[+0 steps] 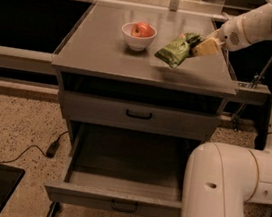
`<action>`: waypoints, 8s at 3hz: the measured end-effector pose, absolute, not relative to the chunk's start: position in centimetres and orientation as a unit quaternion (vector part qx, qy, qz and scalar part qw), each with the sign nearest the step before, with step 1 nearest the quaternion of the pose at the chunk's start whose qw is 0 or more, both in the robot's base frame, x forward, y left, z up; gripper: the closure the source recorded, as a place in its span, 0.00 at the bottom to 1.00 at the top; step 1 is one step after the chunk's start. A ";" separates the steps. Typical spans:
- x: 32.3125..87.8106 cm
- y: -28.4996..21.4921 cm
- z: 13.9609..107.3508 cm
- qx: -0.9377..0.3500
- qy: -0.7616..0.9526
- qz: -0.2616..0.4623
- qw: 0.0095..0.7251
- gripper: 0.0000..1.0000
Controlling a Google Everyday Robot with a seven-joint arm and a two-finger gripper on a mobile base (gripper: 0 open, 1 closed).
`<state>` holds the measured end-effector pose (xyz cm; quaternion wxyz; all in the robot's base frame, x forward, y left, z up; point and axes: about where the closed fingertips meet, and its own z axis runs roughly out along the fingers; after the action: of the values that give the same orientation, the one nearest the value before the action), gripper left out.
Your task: Place green jalapeno chip bag into middle drawer
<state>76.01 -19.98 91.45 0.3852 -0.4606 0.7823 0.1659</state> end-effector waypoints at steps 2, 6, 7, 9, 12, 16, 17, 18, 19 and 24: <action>75.6 -19.8 92.1 -0.441 0.802 0.147 0.375 1.00; 68.8 -20.4 83.4 -0.342 0.860 0.211 0.313 1.00; 68.4 -20.5 83.3 -0.340 0.863 0.213 0.308 1.00; 67.4 -21.3 81.9 -0.317 0.872 0.221 0.300 1.00; 60.8 -15.1 91.7 -0.392 0.840 0.210 0.311 1.00; 50.8 -10.3 104.8 -0.449 0.773 0.118 0.432 1.00; 50.8 -14.6 99.3 -0.399 0.797 0.114 0.438 1.00; 46.4 -19.6 89.1 -0.336 0.826 0.153 0.426 1.00; 46.5 -19.5 89.1 -0.336 0.826 0.154 0.426 1.00; 53.6 -26.1 70.2 -0.327 0.868 0.135 0.349 1.00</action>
Offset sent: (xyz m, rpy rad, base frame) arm -0.0126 -0.0022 0.0066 -0.0463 0.0396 -0.0530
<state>53.59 -26.13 70.18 0.3487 -0.3273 0.8677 0.1354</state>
